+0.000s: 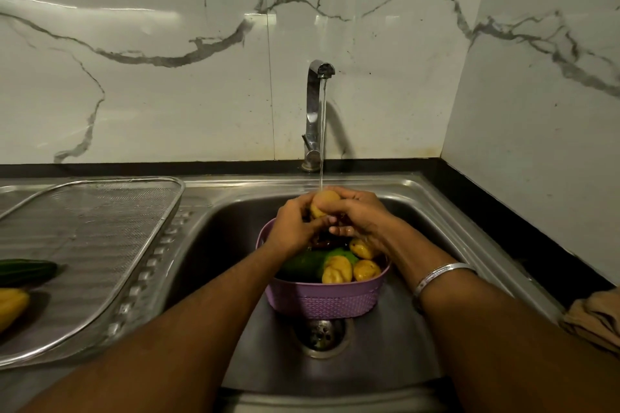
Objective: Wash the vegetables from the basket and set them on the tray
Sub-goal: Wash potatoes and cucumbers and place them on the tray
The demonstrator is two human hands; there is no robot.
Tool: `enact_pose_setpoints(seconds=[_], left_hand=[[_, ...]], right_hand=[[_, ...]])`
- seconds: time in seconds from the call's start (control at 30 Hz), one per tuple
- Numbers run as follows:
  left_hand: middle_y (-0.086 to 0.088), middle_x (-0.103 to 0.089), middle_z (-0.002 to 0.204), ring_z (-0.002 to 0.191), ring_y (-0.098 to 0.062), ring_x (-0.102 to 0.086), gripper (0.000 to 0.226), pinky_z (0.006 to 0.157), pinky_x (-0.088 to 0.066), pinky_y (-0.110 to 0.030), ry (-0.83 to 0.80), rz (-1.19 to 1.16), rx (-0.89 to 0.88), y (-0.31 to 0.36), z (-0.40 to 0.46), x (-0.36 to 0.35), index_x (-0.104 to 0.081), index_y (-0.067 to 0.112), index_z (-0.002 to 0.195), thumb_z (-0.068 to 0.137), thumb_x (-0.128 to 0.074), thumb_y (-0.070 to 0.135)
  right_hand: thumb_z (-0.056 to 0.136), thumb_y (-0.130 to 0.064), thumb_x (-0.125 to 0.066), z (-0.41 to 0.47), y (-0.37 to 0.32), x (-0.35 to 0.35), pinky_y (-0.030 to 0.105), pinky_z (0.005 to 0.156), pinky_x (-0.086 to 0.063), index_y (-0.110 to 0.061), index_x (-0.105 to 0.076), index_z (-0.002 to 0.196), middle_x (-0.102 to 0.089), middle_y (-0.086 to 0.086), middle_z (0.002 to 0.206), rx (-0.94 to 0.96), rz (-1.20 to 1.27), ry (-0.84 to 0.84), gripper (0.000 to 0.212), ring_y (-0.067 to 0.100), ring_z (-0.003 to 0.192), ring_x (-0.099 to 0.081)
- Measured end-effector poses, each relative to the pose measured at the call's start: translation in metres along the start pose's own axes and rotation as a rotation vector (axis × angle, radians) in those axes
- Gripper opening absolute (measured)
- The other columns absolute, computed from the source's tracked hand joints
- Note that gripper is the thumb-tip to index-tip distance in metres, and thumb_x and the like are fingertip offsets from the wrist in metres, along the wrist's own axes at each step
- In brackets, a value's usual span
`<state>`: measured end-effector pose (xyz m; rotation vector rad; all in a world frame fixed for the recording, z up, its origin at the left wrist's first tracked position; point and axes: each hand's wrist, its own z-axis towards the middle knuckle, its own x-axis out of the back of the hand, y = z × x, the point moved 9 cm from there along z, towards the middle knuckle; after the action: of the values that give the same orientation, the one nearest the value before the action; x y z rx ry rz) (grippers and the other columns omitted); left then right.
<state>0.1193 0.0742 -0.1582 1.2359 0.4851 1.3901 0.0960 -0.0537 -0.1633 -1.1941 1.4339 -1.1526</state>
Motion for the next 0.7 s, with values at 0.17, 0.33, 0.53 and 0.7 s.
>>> enact_pose_setpoints(seconds=[0.17, 0.33, 0.53, 0.7], left_hand=[[0.002, -0.077, 0.099, 0.092, -0.012, -0.074, 0.034, 0.086, -0.061, -0.042, 0.008, -0.027, 0.057, -0.005, -0.001, 0.0, -0.069, 0.017, 0.119, 0.086, -0.078, 0.02], [0.003, -0.076, 0.097, 0.089, -0.012, -0.074, 0.036, 0.08, -0.063, -0.039, 0.097, 0.059, 0.021, 0.006, -0.001, 0.001, -0.068, 0.021, 0.124, 0.089, -0.075, 0.019], [0.002, -0.077, 0.091, 0.081, -0.009, -0.074, 0.029, 0.075, -0.063, -0.035, 0.102, 0.086, 0.006, 0.009, -0.004, 0.002, -0.07, 0.016, 0.117, 0.089, -0.075, 0.02], [-0.002, -0.077, 0.086, 0.08, -0.017, -0.075, 0.026, 0.068, -0.062, -0.032, 0.069, -0.008, 0.024, 0.006, -0.007, 0.006, -0.073, 0.016, 0.112, 0.087, -0.079, 0.022]], right_hand=[[0.091, -0.013, -0.075, -0.002, 0.0, -0.001, 0.028, 0.051, -0.057, -0.021, -0.064, 0.134, -0.075, 0.015, 0.111, 0.018, -0.024, 0.03, 0.045, 0.015, 0.066, -0.068], [0.086, -0.028, -0.081, -0.005, -0.015, 0.003, 0.025, 0.048, -0.055, -0.02, -0.073, 0.119, -0.072, 0.007, 0.108, 0.263, -0.158, 0.229, 0.035, 0.013, 0.062, -0.072], [0.079, -0.042, -0.085, -0.006, -0.015, 0.009, 0.023, 0.047, -0.054, -0.018, -0.075, 0.111, -0.075, 0.005, 0.098, 0.292, -0.169, 0.306, 0.041, 0.015, 0.066, -0.073], [0.091, -0.021, -0.076, 0.004, -0.008, -0.003, 0.024, 0.054, -0.058, -0.017, -0.068, 0.129, -0.072, 0.011, 0.112, 0.099, -0.074, 0.091, 0.038, 0.005, 0.055, -0.066]])
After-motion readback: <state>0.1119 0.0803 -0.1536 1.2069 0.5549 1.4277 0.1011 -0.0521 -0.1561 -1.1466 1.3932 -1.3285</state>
